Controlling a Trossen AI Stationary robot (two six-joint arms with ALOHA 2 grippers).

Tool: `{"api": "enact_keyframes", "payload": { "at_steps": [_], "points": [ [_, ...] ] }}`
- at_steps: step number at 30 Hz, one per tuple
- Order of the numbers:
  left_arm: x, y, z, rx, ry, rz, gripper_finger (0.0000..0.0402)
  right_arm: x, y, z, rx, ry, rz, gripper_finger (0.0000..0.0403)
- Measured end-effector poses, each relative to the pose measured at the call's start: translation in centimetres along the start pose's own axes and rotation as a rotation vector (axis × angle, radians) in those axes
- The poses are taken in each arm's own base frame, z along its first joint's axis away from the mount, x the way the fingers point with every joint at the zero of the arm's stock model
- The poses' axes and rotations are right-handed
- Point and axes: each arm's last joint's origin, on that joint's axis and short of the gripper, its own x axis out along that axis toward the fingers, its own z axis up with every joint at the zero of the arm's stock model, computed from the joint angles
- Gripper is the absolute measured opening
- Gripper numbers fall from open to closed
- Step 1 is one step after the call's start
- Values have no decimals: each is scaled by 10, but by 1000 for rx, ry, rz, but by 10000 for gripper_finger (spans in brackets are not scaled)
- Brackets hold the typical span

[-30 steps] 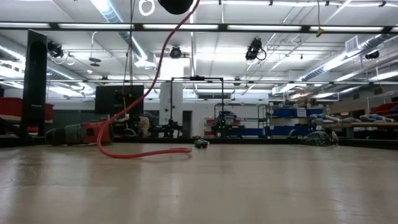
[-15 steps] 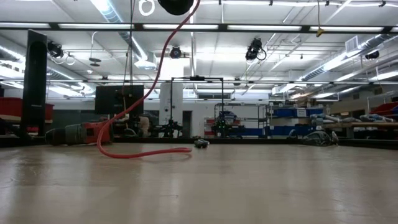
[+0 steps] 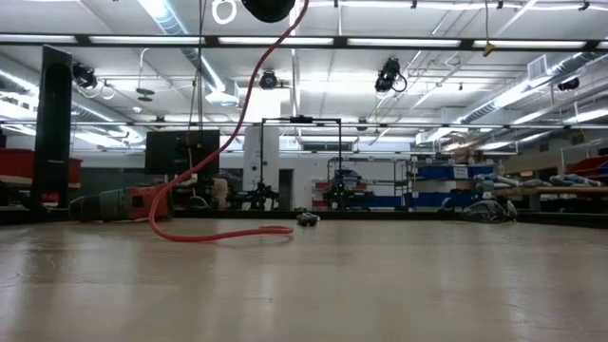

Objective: Coil cords
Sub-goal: Coil the red wire onto the black spool

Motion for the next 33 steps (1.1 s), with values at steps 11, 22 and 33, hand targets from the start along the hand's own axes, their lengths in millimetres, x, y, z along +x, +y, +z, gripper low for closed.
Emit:
{"api": "enact_keyframes", "payload": {
  "at_steps": [11,22,33],
  "points": [
    [-1,1,0,-9,-2,40,2,-1,2,10,-46,-96,-15,10],
    [-16,0,-12,-92,-22,-75,1,-7,15,22,-45,-203,52,72],
    [-37,15,-28,-391,-219,-290,0,-13,29,30,-46,-263,94,111]
  ]
}}
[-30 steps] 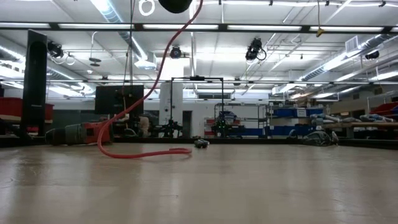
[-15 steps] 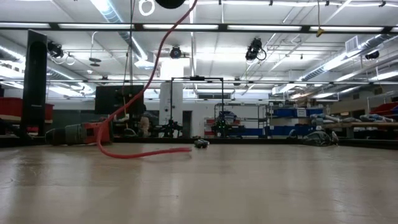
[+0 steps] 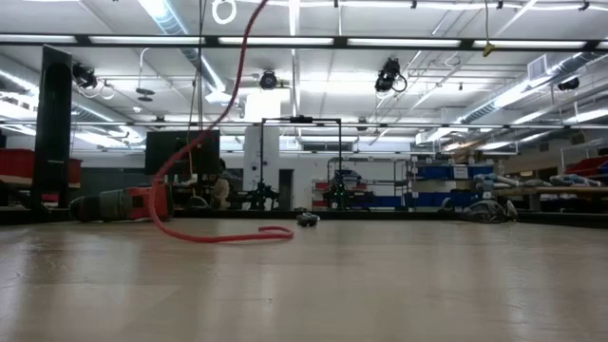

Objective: Coil cords
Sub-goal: Coil the red wire onto the black spool

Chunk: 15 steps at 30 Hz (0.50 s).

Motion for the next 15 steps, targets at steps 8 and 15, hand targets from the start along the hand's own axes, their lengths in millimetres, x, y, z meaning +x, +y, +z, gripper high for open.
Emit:
{"api": "enact_keyframes", "payload": {
  "at_steps": [8,15],
  "points": [
    [-23,11,-20,-128,-357,-111,0,-2,8,10,-7,-74,5,109],
    [-28,18,-44,-204,-562,-162,0,-3,7,15,2,-119,-8,109]
  ]
}}
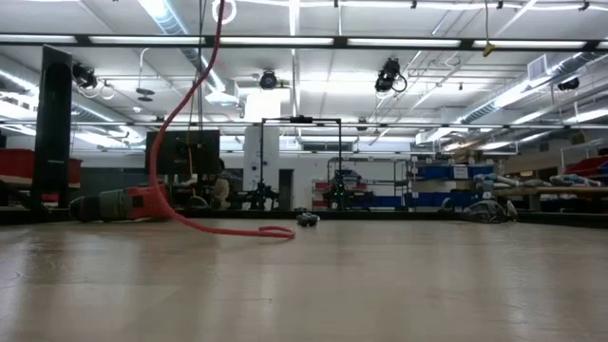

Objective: Coil cords
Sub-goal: Coil the red wire onto the black spool

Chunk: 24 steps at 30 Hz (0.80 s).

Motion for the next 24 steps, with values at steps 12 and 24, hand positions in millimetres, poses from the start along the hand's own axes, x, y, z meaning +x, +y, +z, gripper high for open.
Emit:
{"api": "enact_keyframes", "payload": {
  "at_steps": [12,24],
  "points": [
    [-12,1,-14,16,-312,-168,0,7,-3,6,31,-109,-72,94],
    [-13,0,-29,46,-437,-195,0,26,-7,-10,155,-132,-34,96]
  ]
}}
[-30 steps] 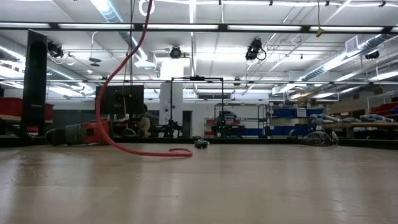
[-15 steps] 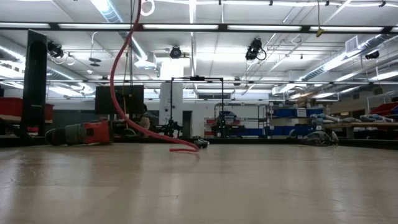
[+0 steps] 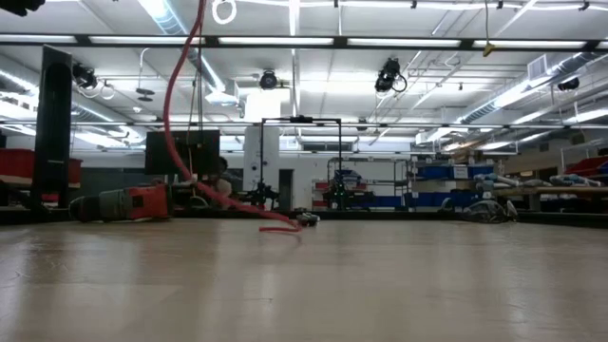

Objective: Coil cords
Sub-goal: Coil the red wire onto the black spool

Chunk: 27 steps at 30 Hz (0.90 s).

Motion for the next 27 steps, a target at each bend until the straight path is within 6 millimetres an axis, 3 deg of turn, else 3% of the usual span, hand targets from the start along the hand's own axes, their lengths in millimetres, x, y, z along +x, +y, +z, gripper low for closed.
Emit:
{"api": "enact_keyframes", "payload": {
  "at_steps": [27],
  "points": [
    [4,4,-11,27,1,16,0,3,3,-4,23,-4,77,97]
  ]
}}
